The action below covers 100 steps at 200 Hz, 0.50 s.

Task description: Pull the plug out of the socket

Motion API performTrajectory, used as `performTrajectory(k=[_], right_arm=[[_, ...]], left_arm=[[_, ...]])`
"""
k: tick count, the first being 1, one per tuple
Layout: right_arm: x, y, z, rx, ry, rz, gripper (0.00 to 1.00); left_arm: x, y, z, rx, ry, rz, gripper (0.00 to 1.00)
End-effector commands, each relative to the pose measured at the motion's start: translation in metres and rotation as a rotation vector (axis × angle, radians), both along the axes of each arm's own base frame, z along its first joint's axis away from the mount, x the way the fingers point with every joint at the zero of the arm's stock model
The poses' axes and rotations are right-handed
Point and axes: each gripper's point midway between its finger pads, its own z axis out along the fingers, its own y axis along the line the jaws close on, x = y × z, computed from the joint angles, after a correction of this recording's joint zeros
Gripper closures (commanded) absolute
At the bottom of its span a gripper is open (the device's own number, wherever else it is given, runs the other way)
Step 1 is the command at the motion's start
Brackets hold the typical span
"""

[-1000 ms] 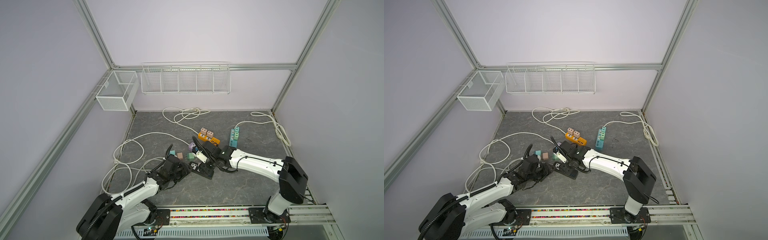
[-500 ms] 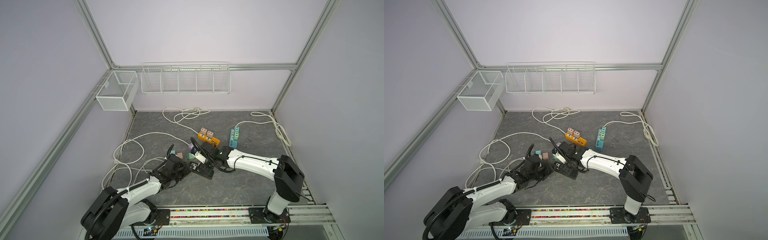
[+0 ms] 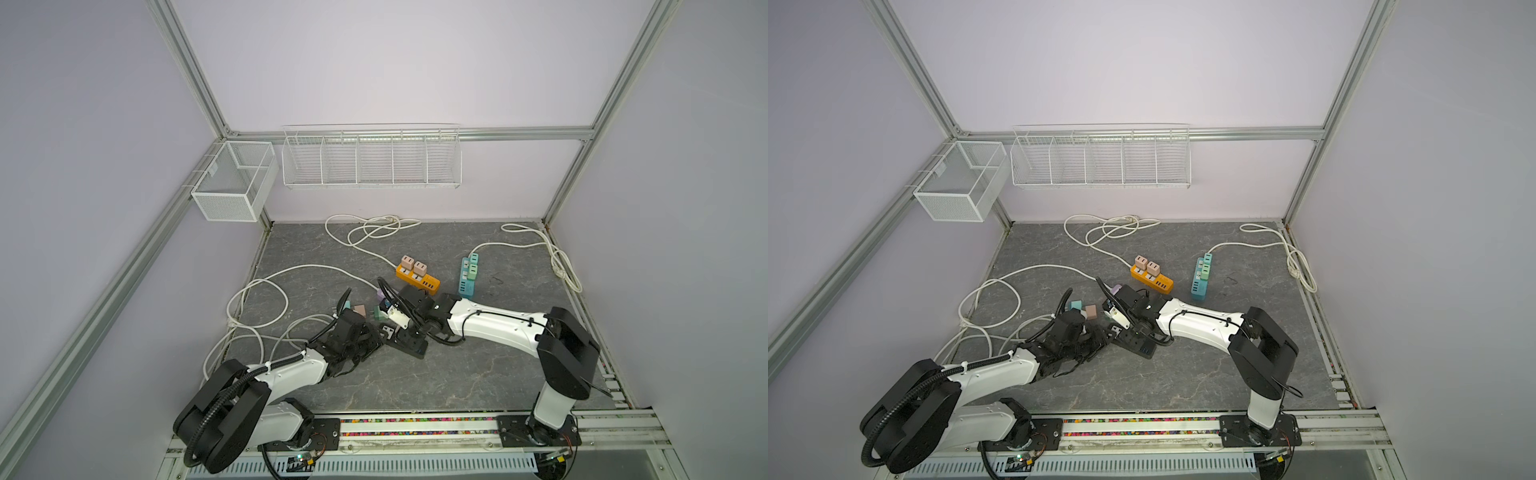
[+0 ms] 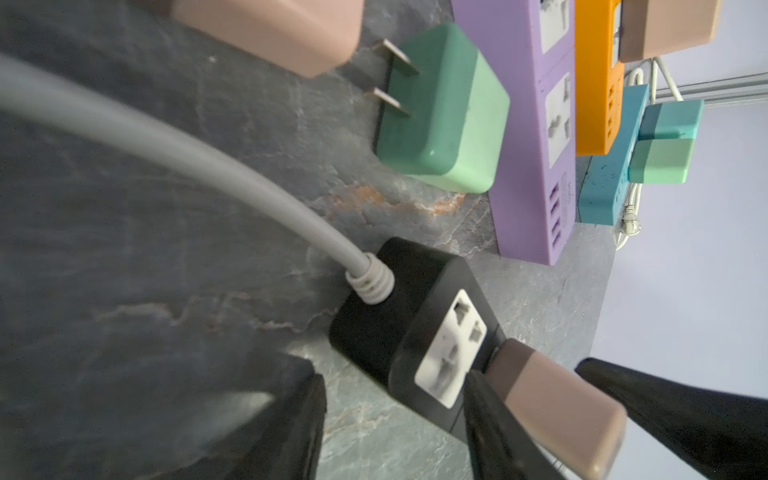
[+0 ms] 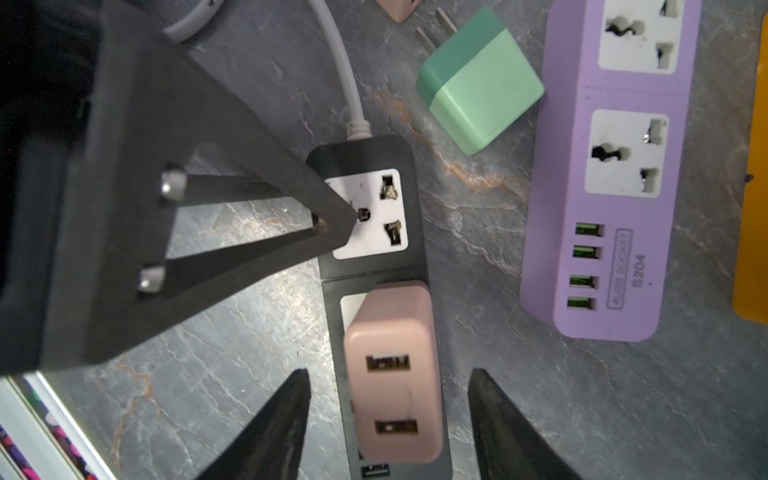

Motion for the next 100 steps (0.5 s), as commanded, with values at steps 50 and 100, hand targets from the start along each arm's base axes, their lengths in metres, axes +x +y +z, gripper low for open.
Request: performTrajectory(k=[50,100], right_arm=[[0.005,0.014,-0.01,0.012,0.014,0.038,0.44],[0.003,0.012,-0.017,0.008,0.029,0.04,0.5]], left_arm=[[-0.001,-0.006,-0.011,0.004,0.028,-0.009,0.46],[-0.009,0.002,-0.022,0.046,0.065,-0.011,0.47]])
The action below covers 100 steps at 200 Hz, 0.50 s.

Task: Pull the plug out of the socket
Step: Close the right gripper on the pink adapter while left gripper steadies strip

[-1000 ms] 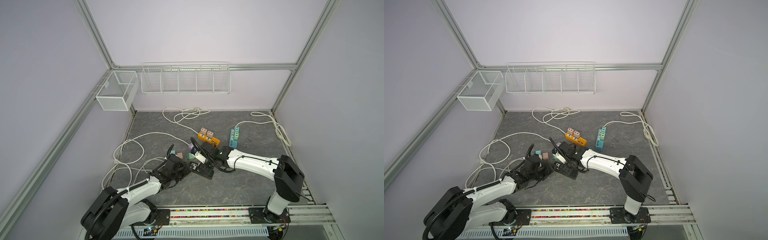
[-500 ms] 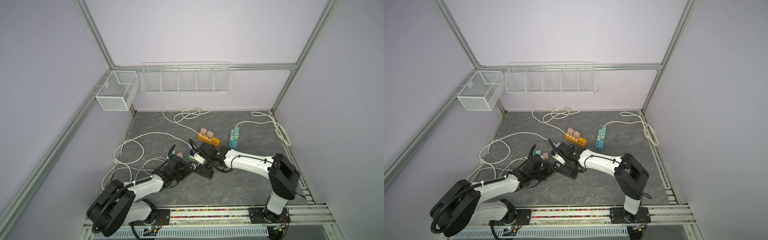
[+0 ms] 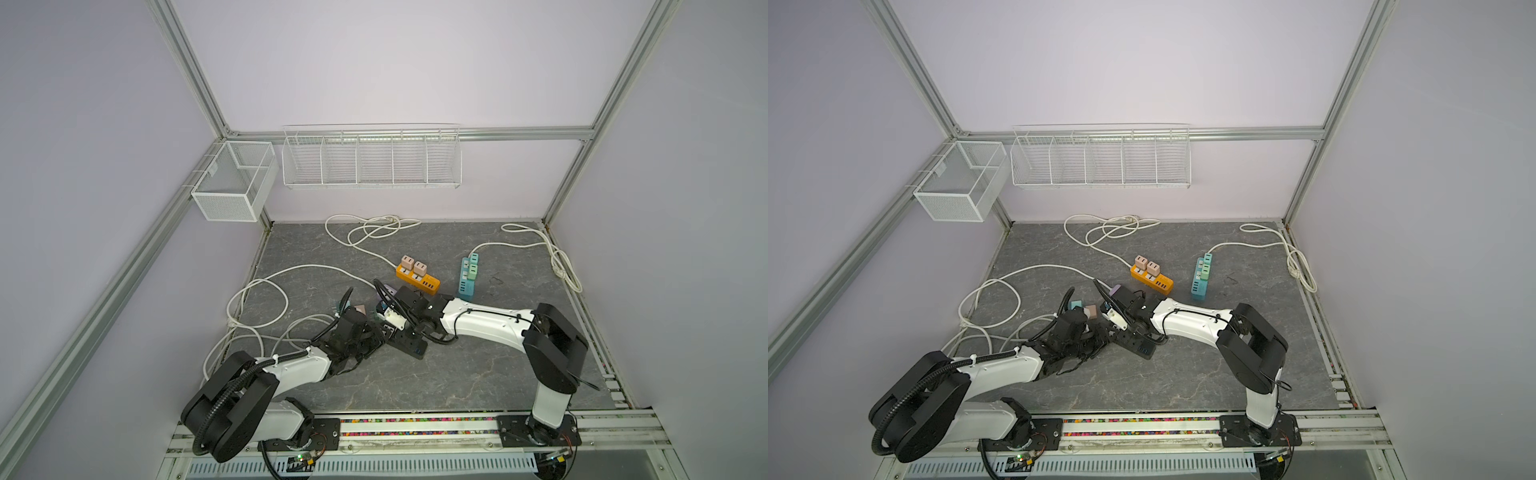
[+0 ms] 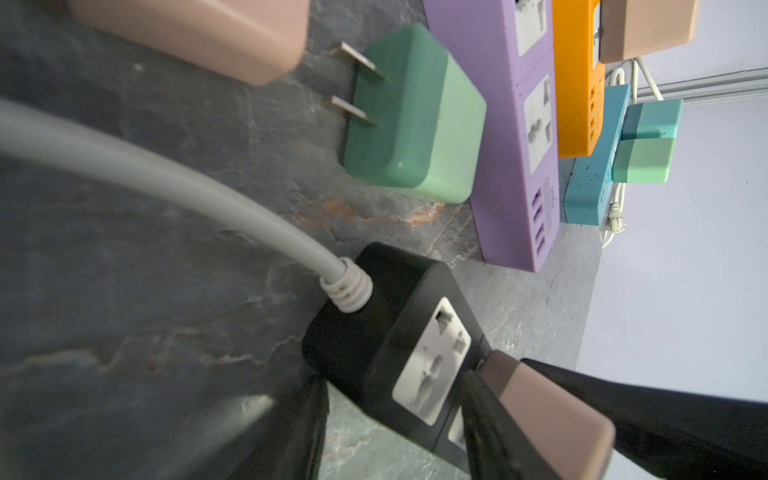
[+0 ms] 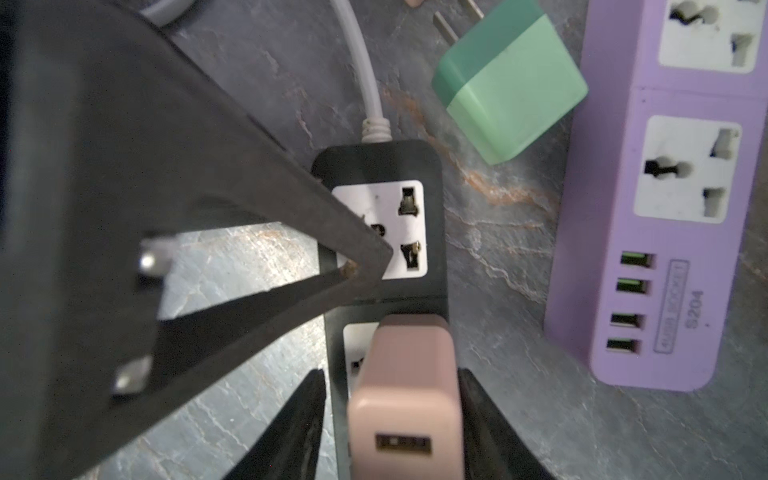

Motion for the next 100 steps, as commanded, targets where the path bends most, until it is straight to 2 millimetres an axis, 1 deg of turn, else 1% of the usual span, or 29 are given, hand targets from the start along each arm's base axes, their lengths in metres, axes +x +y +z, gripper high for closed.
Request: performTrajectory(k=[1,24,46,100], right_arm=[[0.0,0.004,-0.001,0.017,0.009,0.021,0.5],[0.0,0.005,0.0,0.029,0.017,0.02,0.53],[-0.001,0.005,-0.002,0.037,0.029,0.017,0.56],[-0.003,0.004,-0.003,0.042,0.042,0.016,0.62]], left_arm=[[-0.015,0.01,-0.021,0.066,0.081,-0.002,0.47],[-0.02,0.014,-0.025,0.082,0.094,-0.002,0.47],[-0.021,0.014,-0.023,0.074,0.093,-0.006,0.47],[-0.022,0.009,-0.011,0.057,0.068,-0.024,0.47]])
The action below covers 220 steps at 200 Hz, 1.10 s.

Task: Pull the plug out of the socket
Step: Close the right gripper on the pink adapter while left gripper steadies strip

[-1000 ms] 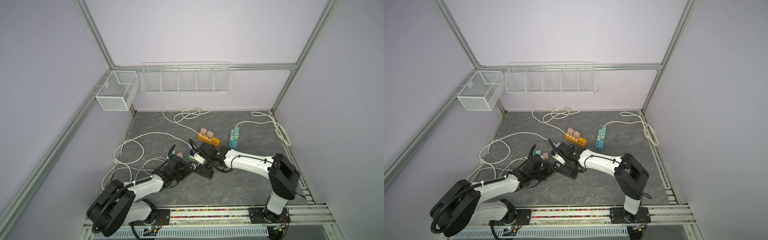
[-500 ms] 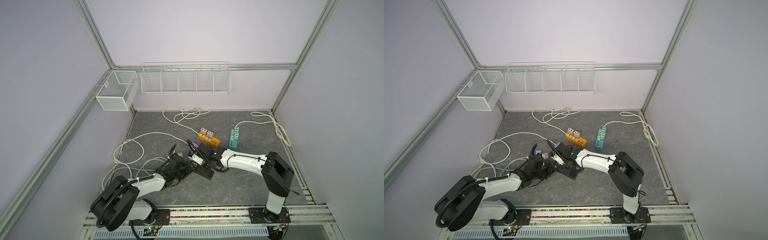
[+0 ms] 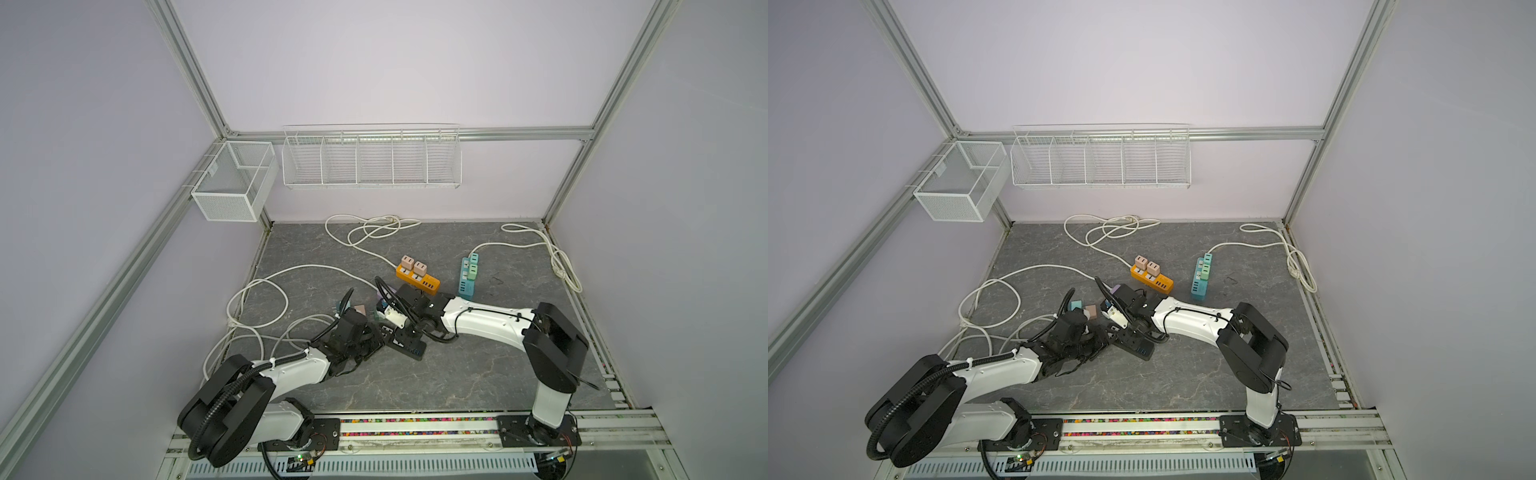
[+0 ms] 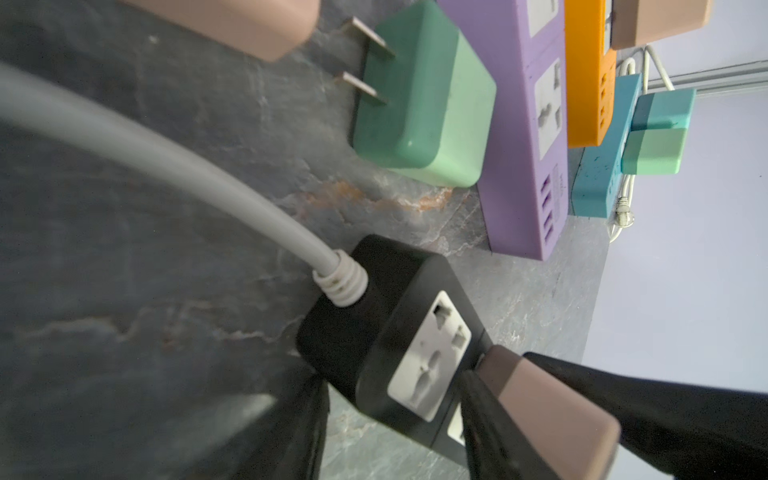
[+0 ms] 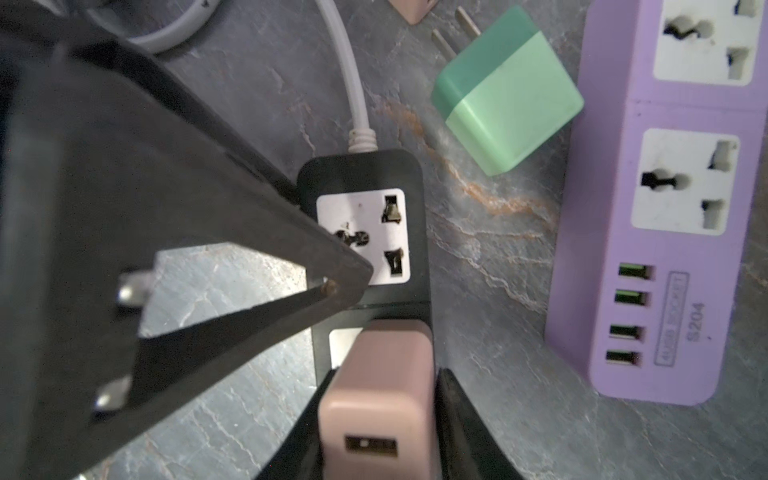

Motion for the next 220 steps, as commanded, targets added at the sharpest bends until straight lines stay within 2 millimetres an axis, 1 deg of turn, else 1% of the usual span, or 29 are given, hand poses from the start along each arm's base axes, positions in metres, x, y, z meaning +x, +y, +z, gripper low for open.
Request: performTrajectory(k=[1,67,88,125,175,199,220], right_arm=[[-0.004,0.001,-0.005,0.011,0.023,0.015,0.62],[0.0,0.0,0.0,0.045,0.034,-0.001,0.66],[0.001,0.001,0.003,0.053,0.031,-0.003,0.67],[-0.009,0.009,0.004,0.056,0.039,0.014,0.69],[-0.004,0.005,0.006,0.051,0.021,0.01,0.69],[-0.004,0.009,0.009,0.06,0.019,0.008,0.69],[-0.006,0.012,0.008,0.061,0.021,0.01,0.69]], left_arm=[[-0.014,0.008,-0.012,0.046,0.049,-0.009,0.47],[-0.027,0.024,-0.033,0.13,0.107,-0.001,0.47],[-0.028,0.024,-0.035,0.132,0.117,-0.004,0.48],[-0.028,0.027,-0.037,0.15,0.119,0.001,0.48],[-0.031,0.026,-0.041,0.161,0.136,-0.015,0.5],[-0.033,0.022,-0.042,0.157,0.141,-0.037,0.53],[-0.035,0.023,-0.045,0.171,0.153,-0.04,0.54]])
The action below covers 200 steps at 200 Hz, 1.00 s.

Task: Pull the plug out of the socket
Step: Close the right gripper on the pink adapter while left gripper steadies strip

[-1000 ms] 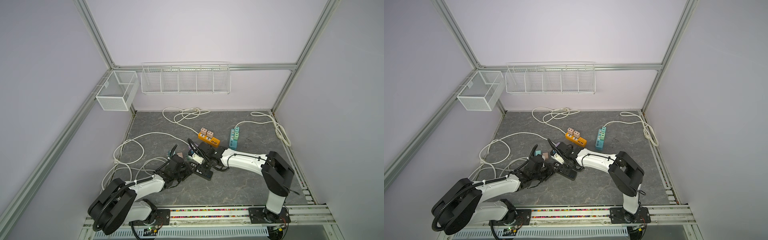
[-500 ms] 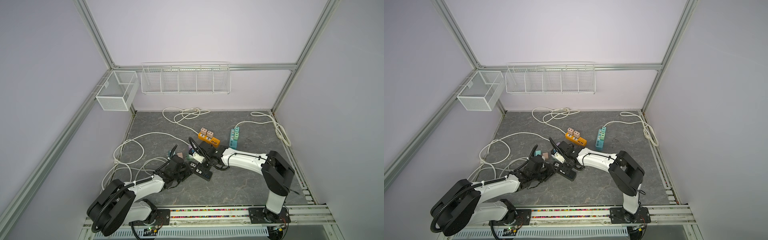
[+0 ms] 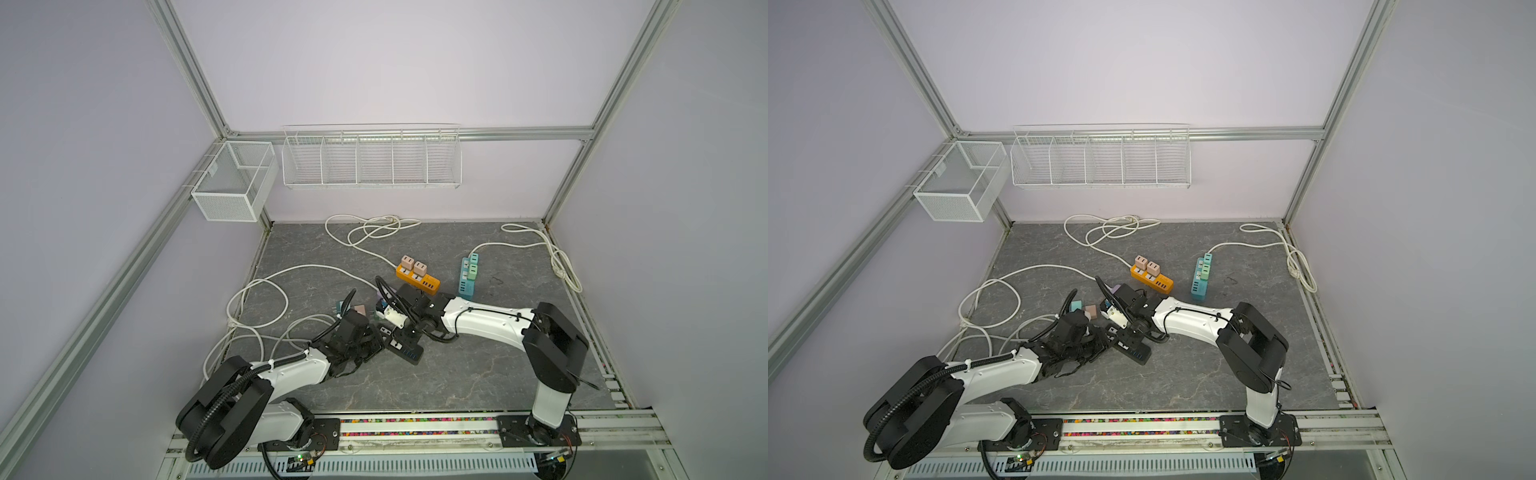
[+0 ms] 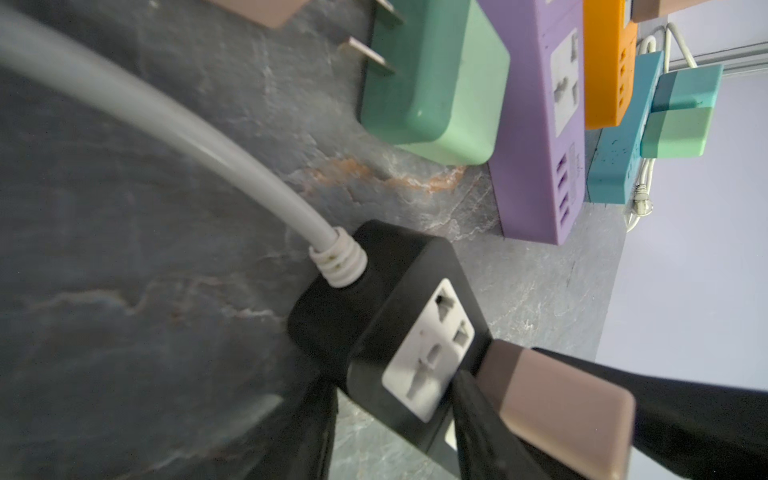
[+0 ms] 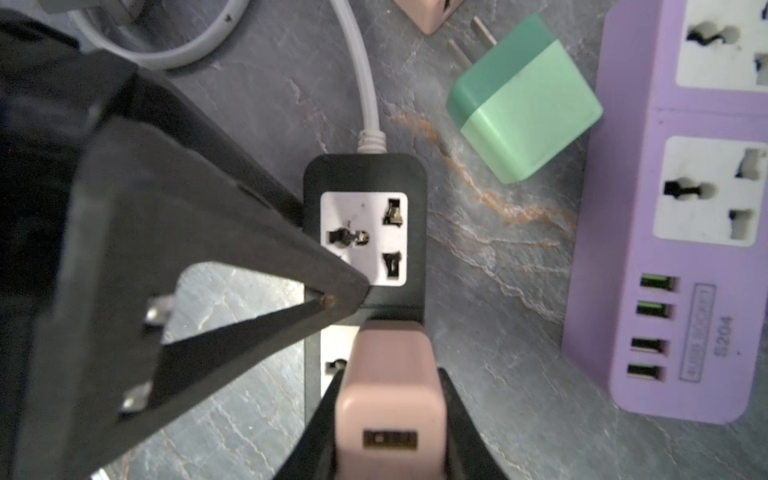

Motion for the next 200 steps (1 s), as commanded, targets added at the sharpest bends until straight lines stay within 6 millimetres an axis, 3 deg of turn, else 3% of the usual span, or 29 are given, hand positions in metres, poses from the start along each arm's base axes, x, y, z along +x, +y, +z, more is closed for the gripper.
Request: performTrajectory(k=[1,80,121,200], right_arm=[[-0.004,0.008,0.008,0.031,-0.001,0.01,0.7],[0.002,0.007,0.01,0.016,-0.032,-0.001,0.7],[-0.007,0.016,0.01,0.045,-0.013,0.008,0.7],[0.0,0.011,0.008,-0.002,-0.056,-0.009,0.7]], left_arm=[[-0.03,0.022,-0.04,0.139,0.143,-0.016,0.54],[-0.041,0.044,-0.05,0.237,0.176,0.012,0.58],[-0.042,0.044,-0.05,0.234,0.174,0.012,0.58],[-0.043,0.045,-0.055,0.228,0.181,0.024,0.62]])
